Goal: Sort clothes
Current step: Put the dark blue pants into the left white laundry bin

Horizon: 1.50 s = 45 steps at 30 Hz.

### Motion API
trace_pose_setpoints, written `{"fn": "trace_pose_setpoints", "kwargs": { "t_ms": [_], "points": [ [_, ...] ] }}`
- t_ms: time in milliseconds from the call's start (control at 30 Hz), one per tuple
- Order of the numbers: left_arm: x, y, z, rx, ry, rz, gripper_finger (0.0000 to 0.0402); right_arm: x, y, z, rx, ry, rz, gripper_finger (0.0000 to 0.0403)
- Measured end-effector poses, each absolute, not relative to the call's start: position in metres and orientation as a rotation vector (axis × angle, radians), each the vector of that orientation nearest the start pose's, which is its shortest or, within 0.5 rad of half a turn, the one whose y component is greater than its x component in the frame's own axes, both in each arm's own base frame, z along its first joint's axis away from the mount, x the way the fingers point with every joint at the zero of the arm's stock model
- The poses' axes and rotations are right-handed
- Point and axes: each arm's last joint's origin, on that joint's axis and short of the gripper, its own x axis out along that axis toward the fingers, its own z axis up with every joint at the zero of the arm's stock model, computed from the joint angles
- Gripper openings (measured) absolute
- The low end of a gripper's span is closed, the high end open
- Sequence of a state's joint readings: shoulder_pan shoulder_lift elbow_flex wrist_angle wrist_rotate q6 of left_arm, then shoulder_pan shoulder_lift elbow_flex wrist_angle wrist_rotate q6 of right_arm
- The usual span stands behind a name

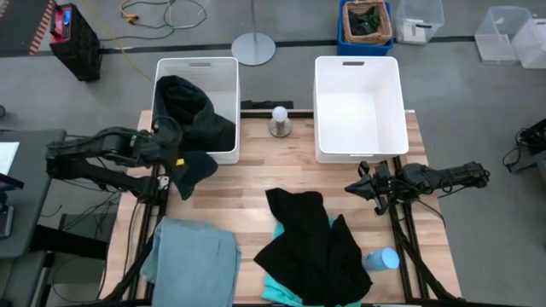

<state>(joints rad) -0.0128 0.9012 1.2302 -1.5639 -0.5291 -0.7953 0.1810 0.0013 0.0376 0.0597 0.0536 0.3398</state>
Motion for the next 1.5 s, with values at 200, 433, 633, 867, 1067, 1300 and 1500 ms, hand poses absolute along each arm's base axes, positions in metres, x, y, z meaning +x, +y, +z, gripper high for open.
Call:
{"fn": "trace_pose_setpoints", "kwargs": {
  "t_ms": [200, 433, 633, 867, 1067, 1300, 1500],
  "points": [
    [0.101, 0.015, 0.370, -0.394, 0.771, 0.929, 0.0184, 0.094, 0.016, 0.182, 0.361, -0.073, 0.143, 0.0024],
    [0.092, 0.017, 0.383, -0.516, 0.656, 1.031, 0.0210, 0.094, 0.016, 0.182, 0.362, -0.073, 0.143, 0.0024],
    [0.089, 0.017, 0.385, -0.630, 0.600, 1.090, 0.0221, 0.094, 0.016, 0.182, 0.361, -0.073, 0.143, 0.0024],
    [0.089, 0.017, 0.385, -0.662, 0.583, 1.102, 0.0223, 0.094, 0.016, 0.182, 0.369, -0.072, 0.143, 0.0024],
    [0.095, 0.015, 0.382, -0.604, 0.704, 1.025, 0.0223, 0.094, 0.016, 0.182, 0.369, -0.073, 0.143, 0.0024],
    [0.127, 0.013, 0.371, -0.411, 0.917, 0.945, 0.0222, 0.094, 0.016, 0.182, 0.369, -0.072, 0.143, 0.0024],
    [0.162, 0.013, 0.354, -0.203, 1.135, 0.859, 0.0222, 0.094, 0.016, 0.182, 0.369, -0.072, 0.143, 0.0024]
  ]
}}
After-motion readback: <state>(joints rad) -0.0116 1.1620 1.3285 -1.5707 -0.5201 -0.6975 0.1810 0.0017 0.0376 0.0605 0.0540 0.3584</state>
